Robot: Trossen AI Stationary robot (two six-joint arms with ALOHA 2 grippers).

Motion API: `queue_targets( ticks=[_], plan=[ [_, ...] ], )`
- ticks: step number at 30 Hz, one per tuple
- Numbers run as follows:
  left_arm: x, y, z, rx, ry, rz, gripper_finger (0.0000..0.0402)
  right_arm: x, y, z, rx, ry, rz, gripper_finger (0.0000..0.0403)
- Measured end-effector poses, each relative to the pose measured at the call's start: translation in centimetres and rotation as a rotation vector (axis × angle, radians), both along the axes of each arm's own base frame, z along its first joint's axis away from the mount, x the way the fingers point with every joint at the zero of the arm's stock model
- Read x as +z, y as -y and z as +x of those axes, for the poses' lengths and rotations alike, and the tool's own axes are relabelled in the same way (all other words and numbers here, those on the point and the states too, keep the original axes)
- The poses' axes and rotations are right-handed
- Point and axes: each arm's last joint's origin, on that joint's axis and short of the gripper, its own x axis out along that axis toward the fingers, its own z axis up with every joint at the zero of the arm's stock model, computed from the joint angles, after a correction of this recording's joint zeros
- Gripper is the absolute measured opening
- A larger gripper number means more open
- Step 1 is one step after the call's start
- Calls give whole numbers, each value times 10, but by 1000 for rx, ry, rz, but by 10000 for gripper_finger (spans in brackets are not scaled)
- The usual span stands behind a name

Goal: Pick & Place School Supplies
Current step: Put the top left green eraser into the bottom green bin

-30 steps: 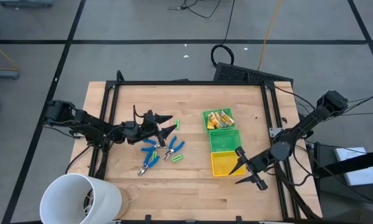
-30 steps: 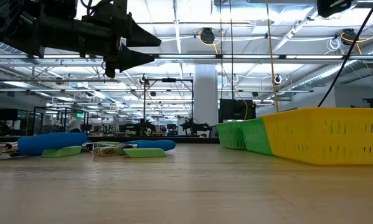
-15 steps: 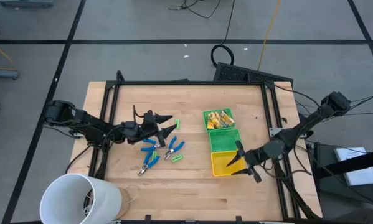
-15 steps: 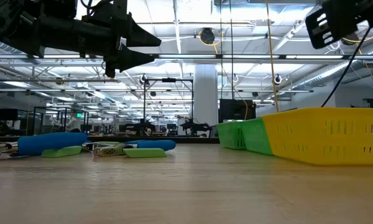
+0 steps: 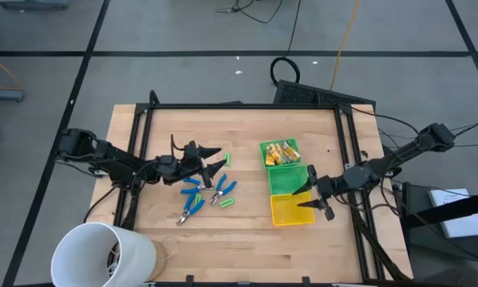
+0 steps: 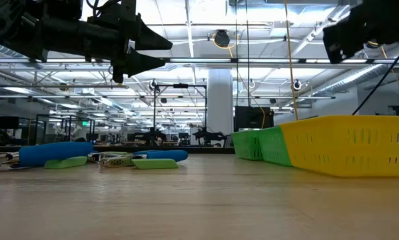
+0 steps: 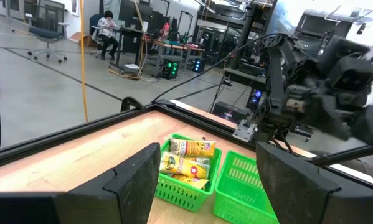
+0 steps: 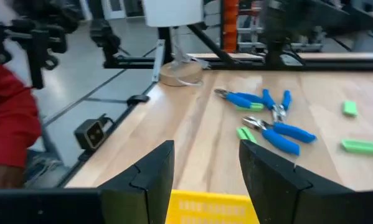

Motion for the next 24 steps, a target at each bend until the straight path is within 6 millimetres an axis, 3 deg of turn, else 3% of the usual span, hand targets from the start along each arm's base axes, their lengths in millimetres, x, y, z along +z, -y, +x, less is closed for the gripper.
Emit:
queue_targets(
  ticks=[9,24],
  plan=[
    [0,0,0,0,0,0,269,-24,15,-16,-44,118,64,171],
    [0,0,0,0,0,0,269,-13,23,-36,-40,224,81,171]
  ],
)
